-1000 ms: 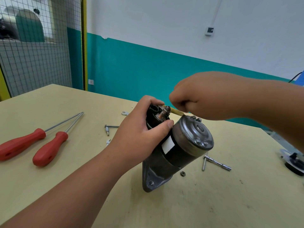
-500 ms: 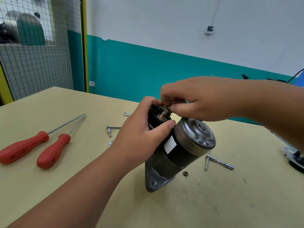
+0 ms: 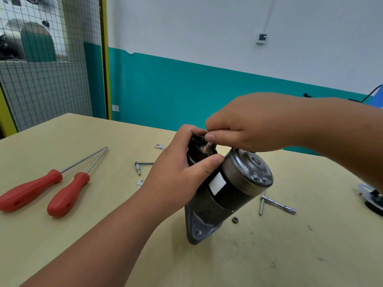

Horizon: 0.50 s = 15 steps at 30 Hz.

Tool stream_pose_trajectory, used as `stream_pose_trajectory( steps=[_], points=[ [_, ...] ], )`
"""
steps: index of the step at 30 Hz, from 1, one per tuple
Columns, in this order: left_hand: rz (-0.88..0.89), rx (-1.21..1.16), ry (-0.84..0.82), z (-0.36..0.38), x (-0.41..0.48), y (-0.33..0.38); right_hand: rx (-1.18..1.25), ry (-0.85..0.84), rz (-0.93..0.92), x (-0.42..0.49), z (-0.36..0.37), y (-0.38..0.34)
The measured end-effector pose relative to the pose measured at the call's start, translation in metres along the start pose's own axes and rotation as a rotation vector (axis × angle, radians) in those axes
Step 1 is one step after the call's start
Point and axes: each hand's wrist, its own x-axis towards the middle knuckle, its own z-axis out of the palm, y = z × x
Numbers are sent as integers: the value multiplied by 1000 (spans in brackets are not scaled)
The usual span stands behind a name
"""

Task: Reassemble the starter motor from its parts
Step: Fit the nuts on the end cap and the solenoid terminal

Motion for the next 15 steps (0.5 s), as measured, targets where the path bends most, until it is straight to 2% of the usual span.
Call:
stream_pose_trajectory(
  steps=[4, 15],
  points=[
    [7, -2, 3, 0, 0, -1, 61, -28, -25, -2, -1, 2],
    [7, 0, 9, 0, 0, -2, 4, -26, -20, 0, 1, -2]
  ],
)
